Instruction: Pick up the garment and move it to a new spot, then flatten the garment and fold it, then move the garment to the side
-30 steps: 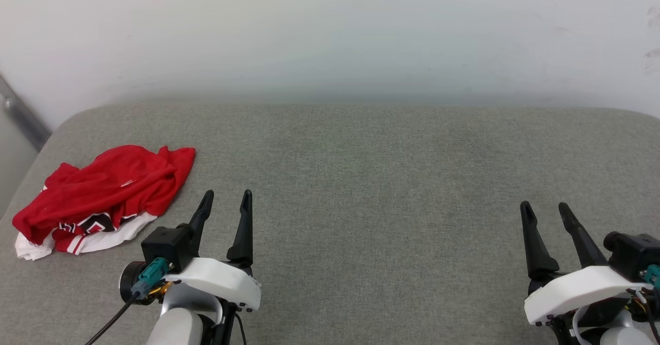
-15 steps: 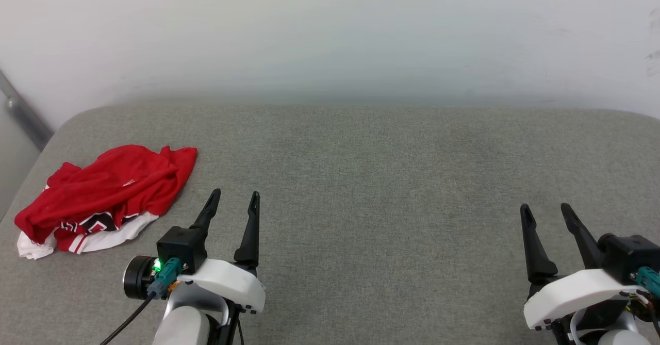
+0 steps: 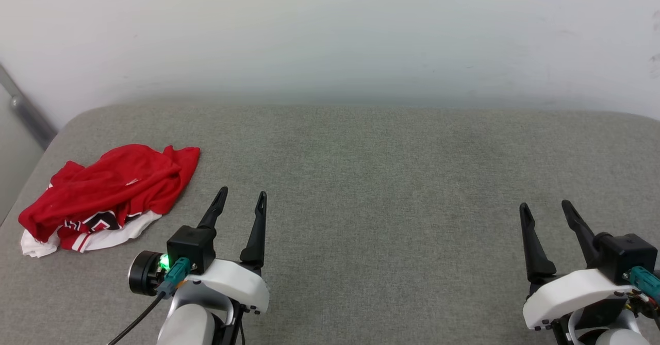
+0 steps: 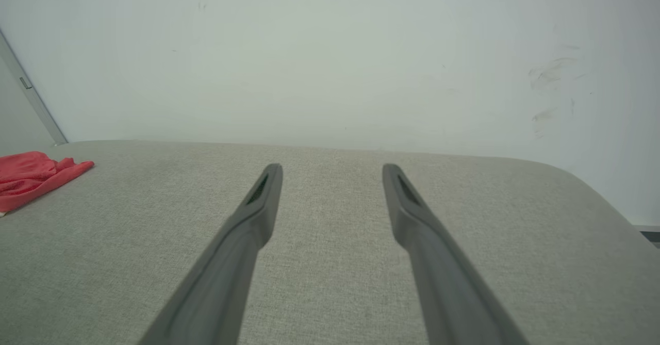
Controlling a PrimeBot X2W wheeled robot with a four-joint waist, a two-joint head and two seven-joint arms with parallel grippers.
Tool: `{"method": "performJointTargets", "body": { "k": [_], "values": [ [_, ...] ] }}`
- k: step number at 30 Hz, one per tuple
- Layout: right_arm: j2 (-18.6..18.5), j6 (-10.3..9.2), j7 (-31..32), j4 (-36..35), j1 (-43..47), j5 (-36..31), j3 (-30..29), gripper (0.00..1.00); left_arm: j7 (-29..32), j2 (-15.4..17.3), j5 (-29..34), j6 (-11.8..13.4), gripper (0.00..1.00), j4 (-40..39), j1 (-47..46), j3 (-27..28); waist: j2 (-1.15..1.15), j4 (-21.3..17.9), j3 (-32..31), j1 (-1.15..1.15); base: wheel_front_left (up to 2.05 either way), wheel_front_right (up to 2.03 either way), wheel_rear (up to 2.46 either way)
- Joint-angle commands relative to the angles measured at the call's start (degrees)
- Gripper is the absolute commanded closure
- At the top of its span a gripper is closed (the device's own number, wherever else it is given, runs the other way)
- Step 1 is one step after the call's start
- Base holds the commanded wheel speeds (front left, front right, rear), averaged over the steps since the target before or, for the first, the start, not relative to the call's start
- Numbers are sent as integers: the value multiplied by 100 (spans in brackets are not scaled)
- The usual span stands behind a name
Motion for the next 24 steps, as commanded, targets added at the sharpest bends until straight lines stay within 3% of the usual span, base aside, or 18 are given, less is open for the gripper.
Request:
{"method": "performJointTargets", "body": {
  "k": [1,15,24],
  "values": [
    [-5,-2,-30,-46,16,-117,-11,0,-45,-10,74,-33,0,50,-50,17,0,6,1,0,0,0,0],
    [-5,-2,-60,9,-48,-66,7,0,-62,-69,-110,-105,0,227,-120,88,0,76,10,0,0,0,0],
    [-3,-2,-60,-71,-78,-107,24,0,-62,-89,-244,-104,0,334,-224,156,0,594,60,0,0,0,0]
  ]
}}
